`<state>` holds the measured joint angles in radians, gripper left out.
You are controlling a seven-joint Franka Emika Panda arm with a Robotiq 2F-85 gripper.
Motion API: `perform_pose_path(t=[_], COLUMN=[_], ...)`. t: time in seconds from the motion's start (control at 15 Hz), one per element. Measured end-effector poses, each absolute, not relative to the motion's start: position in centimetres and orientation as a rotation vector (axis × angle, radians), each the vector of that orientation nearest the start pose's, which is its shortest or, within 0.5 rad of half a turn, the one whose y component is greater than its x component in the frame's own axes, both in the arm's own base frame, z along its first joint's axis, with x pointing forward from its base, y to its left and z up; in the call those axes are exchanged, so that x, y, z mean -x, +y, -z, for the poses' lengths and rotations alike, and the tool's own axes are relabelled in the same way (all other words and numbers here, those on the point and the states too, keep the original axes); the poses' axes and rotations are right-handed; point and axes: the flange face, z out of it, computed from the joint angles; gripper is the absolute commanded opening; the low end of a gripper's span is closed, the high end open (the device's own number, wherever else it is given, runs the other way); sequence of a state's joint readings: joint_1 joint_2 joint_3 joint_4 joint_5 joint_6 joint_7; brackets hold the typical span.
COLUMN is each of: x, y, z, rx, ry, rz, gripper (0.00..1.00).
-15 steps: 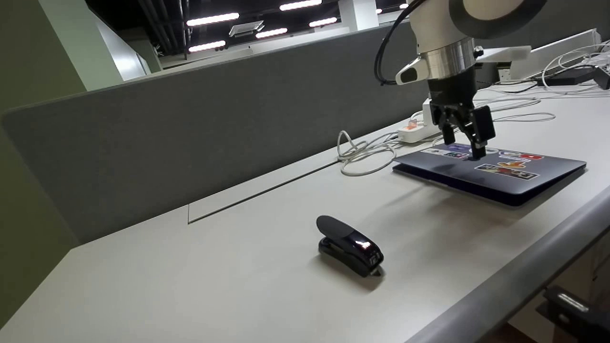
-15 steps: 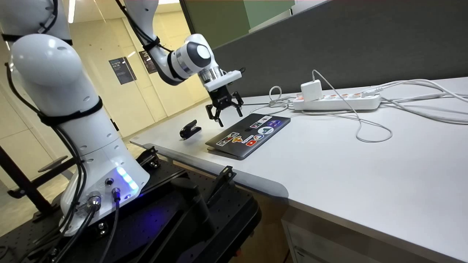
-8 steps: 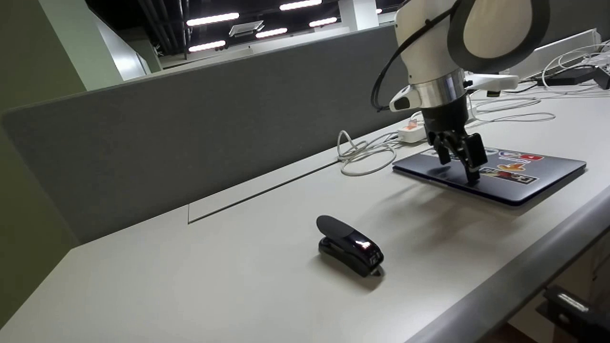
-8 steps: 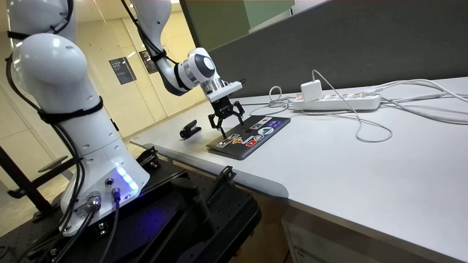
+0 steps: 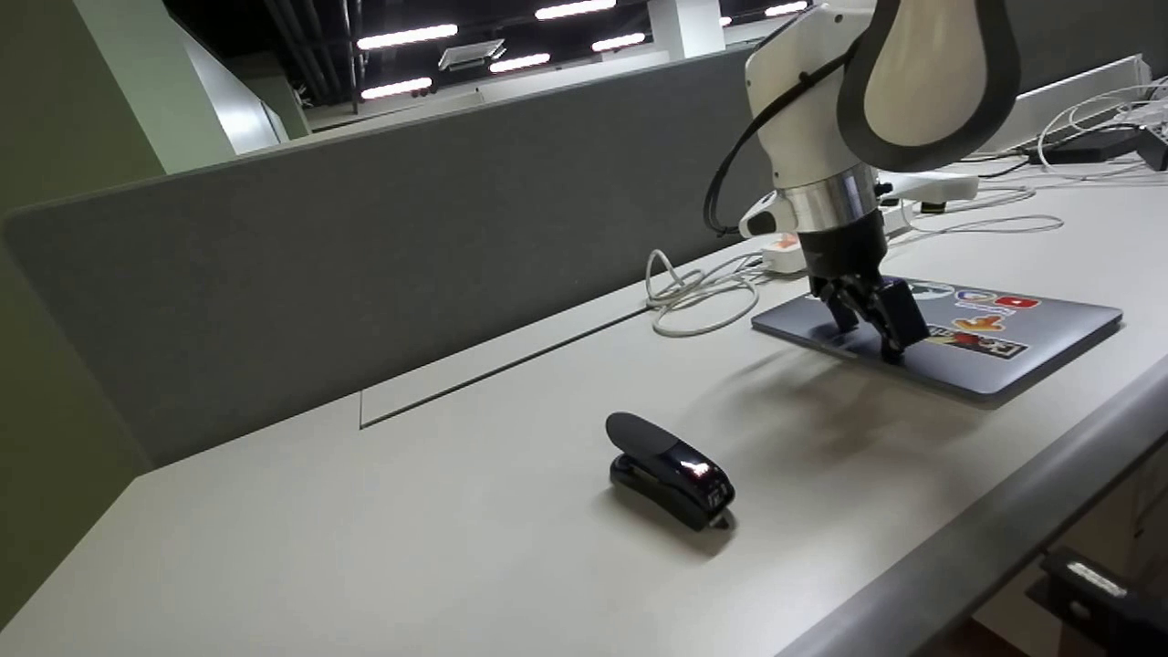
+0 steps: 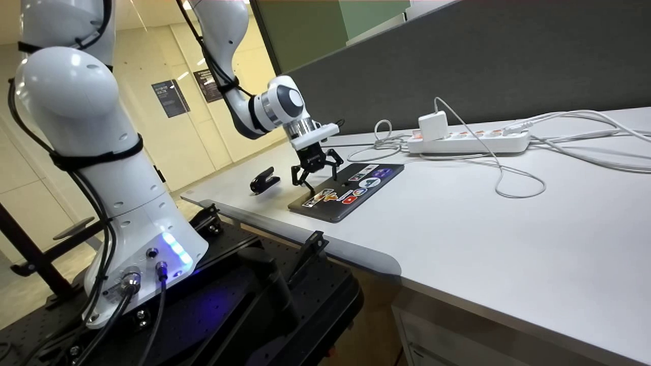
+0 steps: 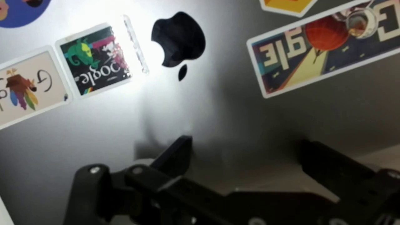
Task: Close the laptop
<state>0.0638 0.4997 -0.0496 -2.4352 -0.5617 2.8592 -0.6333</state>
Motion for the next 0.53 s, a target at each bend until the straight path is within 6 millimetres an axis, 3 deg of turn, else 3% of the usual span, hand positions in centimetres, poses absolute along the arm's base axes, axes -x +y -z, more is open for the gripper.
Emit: perform_pose_path(t=[0.2,0.53], x=[-45.9,-45.0], y=[3.6,4.1], z=[-11.0,-16.0], rx=[2.742,2.824], ry=[-1.744,-1.658], rz=[-0.185,-0.126], gripper=[1.0,1.0])
